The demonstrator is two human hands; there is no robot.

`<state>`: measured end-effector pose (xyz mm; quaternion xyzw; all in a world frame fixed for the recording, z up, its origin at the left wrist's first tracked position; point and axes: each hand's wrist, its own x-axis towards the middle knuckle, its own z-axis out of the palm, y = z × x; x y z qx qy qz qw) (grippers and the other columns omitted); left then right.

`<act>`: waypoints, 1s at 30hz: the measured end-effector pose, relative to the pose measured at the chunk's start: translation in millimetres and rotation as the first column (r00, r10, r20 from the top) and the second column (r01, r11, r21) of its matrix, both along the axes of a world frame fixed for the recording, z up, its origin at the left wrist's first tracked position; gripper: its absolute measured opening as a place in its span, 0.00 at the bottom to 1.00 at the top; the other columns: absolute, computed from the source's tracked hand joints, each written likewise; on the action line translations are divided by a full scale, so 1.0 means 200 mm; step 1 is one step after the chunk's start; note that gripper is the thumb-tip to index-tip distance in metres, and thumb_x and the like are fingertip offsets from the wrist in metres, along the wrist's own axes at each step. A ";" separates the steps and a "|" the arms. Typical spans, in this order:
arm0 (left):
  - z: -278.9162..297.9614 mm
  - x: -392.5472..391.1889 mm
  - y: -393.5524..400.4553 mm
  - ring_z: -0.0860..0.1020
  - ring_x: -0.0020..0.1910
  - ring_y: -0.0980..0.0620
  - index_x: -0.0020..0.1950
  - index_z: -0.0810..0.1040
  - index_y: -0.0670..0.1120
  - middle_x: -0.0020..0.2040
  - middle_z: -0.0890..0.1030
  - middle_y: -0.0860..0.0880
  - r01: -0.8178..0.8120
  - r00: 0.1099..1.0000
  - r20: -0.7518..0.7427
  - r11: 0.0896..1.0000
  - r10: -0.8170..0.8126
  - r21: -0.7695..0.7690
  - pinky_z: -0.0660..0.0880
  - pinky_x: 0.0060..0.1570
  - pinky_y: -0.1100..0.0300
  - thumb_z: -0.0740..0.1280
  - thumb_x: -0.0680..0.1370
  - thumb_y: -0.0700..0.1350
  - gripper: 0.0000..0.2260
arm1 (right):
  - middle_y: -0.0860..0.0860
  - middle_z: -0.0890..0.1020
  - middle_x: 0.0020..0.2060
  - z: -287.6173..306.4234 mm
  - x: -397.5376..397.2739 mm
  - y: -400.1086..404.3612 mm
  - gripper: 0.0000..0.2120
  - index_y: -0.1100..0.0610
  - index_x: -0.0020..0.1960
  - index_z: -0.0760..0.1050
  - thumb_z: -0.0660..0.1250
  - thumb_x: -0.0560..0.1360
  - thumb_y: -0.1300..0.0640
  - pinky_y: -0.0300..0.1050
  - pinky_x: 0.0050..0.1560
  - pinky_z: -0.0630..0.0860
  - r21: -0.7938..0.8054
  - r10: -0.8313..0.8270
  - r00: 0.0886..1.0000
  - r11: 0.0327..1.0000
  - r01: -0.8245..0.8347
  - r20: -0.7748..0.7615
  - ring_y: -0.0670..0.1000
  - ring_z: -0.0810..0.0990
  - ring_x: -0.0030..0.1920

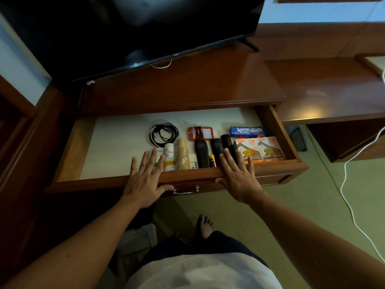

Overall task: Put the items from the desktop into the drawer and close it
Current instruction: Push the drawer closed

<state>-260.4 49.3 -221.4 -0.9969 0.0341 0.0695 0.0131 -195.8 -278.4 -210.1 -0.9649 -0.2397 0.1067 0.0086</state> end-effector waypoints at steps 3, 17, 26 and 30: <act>0.00 0.02 0.01 0.32 0.79 0.43 0.78 0.28 0.49 0.79 0.28 0.45 0.039 0.999 -0.011 0.999 -0.039 0.000 0.36 0.76 0.38 0.43 0.73 0.79 0.48 | 0.50 0.32 0.78 -0.01 0.00 0.00 0.39 0.50 0.79 0.32 0.37 0.77 0.29 0.67 0.72 0.31 -0.021 0.004 1.000 1.000 -0.004 0.015 0.60 0.29 0.76; 0.05 0.17 0.03 0.28 0.77 0.42 0.77 0.27 0.40 0.76 0.24 0.40 -0.031 0.994 -0.103 0.999 0.032 0.005 0.32 0.76 0.42 0.38 0.68 0.81 0.56 | 0.52 0.32 0.78 -0.02 0.15 0.04 0.40 0.53 0.80 0.34 0.39 0.78 0.30 0.69 0.73 0.33 -0.031 -0.007 1.000 0.999 0.008 0.024 0.60 0.29 0.76; 0.09 0.38 0.07 0.26 0.76 0.43 0.77 0.26 0.42 0.74 0.21 0.42 -0.087 0.983 -0.166 0.996 0.084 -0.007 0.31 0.76 0.42 0.49 0.71 0.78 0.55 | 0.53 0.31 0.78 -0.02 0.35 0.11 0.41 0.54 0.79 0.32 0.39 0.78 0.30 0.71 0.72 0.35 -0.021 -0.028 1.000 0.999 0.028 0.006 0.59 0.27 0.76; 0.10 0.47 0.09 0.25 0.76 0.43 0.77 0.25 0.42 0.74 0.21 0.41 -0.098 0.978 -0.184 0.995 0.095 -0.007 0.31 0.76 0.42 0.50 0.71 0.78 0.55 | 0.53 0.31 0.78 -0.02 0.45 0.13 0.41 0.55 0.80 0.33 0.38 0.78 0.30 0.71 0.72 0.35 -0.011 -0.026 1.000 1.000 0.026 0.006 0.60 0.28 0.76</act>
